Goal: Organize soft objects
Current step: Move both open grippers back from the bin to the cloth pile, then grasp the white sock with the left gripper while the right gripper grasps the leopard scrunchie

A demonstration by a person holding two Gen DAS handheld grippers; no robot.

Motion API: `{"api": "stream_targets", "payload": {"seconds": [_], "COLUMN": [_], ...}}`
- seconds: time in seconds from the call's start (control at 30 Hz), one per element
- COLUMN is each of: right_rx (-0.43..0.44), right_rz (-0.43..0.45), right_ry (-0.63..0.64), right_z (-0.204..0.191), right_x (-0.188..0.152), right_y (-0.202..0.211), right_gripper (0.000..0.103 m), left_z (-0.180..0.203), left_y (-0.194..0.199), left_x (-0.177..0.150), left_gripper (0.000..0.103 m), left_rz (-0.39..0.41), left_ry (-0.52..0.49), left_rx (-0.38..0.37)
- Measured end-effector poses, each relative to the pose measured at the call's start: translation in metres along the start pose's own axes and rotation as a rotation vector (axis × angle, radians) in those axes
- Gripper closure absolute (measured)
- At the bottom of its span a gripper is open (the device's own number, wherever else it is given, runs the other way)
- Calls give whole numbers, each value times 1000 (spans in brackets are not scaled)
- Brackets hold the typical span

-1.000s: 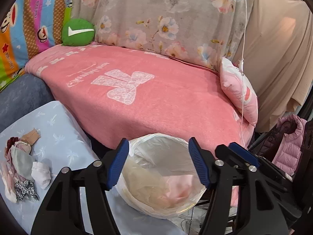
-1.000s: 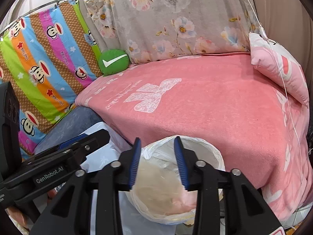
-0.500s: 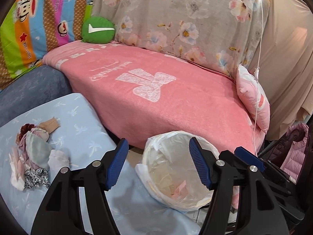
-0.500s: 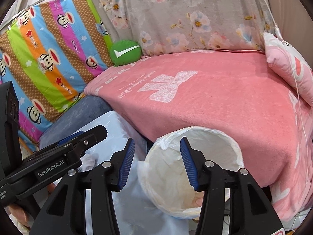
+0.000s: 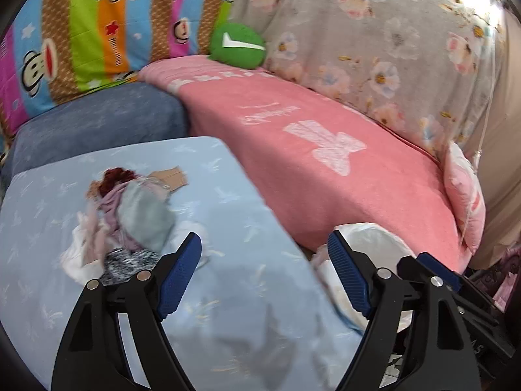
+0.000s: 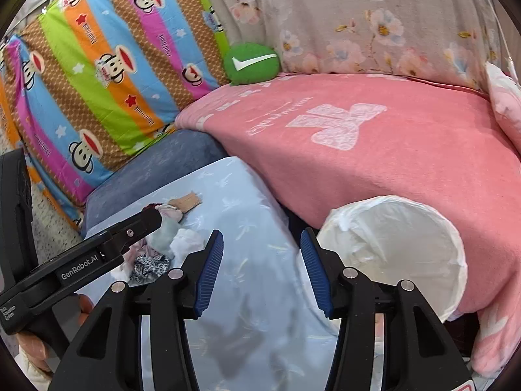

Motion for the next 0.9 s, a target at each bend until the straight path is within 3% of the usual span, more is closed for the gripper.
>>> {"api": "stream_targets", "payload": {"seconds": [0.6,0.9], "right_rx": [140,189], "right_rz": [-109,-173], "right_ry": [113,127], "right_z": [-121,-166], "right_x": [-49,-73], "right_y": [-53,-92], "right_gripper": [48,48], "left_z": [-181,-227], "left_y": [21,7], "left_x": [-39,-62], "left_gripper": [21,22], "left_rz": [-64,-129], "left_ry": [240,355], "left_rx": [268,268]}}
Point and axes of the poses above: each gripper's, at about its wrist camera, not at the fingertips, and y roughly against the way its jaws point, z to its right, x to its top, the point moved 9 cm from there along -y, roughly the way its jaws point, and after that the axes turned 11 degrees about z, right-handed, at the moved point
